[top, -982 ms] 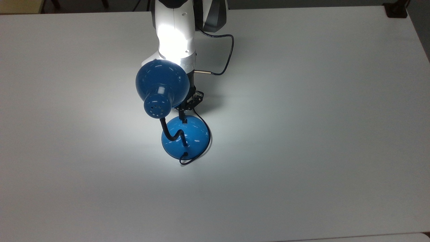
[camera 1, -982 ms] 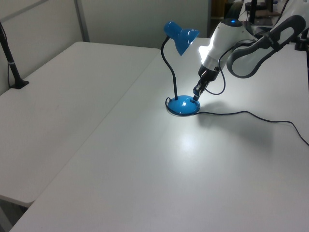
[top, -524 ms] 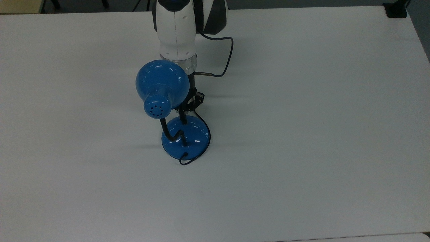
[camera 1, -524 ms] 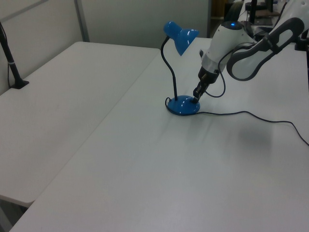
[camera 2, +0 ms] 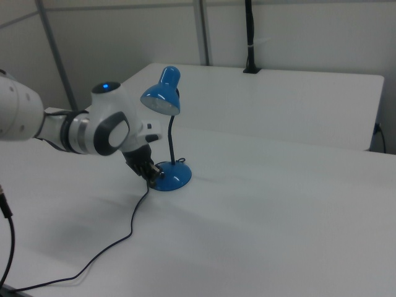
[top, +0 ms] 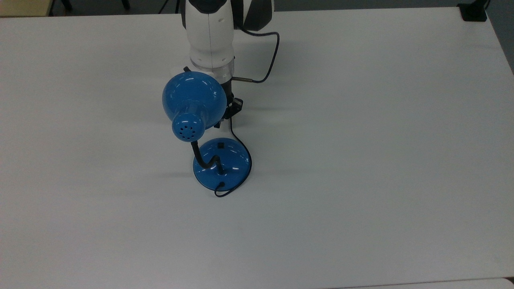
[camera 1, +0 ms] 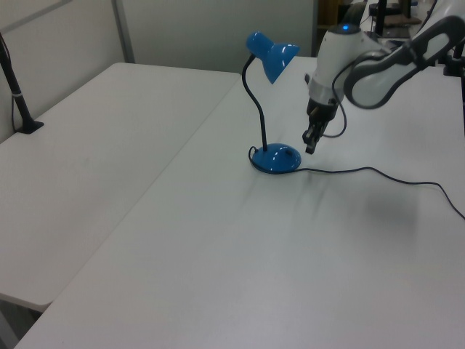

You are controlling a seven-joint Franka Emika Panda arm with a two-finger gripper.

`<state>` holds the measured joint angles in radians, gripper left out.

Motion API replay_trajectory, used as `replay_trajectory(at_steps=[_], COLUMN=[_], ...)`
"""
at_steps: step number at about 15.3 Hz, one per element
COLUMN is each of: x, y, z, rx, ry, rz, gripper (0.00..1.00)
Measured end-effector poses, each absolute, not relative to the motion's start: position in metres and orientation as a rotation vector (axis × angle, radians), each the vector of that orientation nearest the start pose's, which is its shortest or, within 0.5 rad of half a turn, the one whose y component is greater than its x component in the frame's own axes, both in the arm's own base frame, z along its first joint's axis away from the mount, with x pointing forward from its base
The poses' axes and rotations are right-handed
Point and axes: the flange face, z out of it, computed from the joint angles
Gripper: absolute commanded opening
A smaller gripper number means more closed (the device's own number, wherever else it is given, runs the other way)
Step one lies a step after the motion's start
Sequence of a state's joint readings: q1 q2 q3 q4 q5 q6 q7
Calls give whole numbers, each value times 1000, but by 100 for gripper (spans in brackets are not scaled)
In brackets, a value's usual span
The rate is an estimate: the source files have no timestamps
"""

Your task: Turn off the lamp

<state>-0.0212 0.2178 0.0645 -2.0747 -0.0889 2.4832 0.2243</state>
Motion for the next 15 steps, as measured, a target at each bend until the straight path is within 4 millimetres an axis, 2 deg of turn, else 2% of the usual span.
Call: replay_trajectory(at_steps=[6, 11, 12, 13, 15], x=[568, 564, 564, 563, 562], y=[22, 21, 20, 20, 19], z=[436, 521, 536, 557, 578], rx=[-3197, -3218, -3221, -3224, -3225], ry=[214, 194, 175, 156, 135], rz=[-123, -51, -37, -30, -37], gripper=[0, 2, 7, 17, 48])
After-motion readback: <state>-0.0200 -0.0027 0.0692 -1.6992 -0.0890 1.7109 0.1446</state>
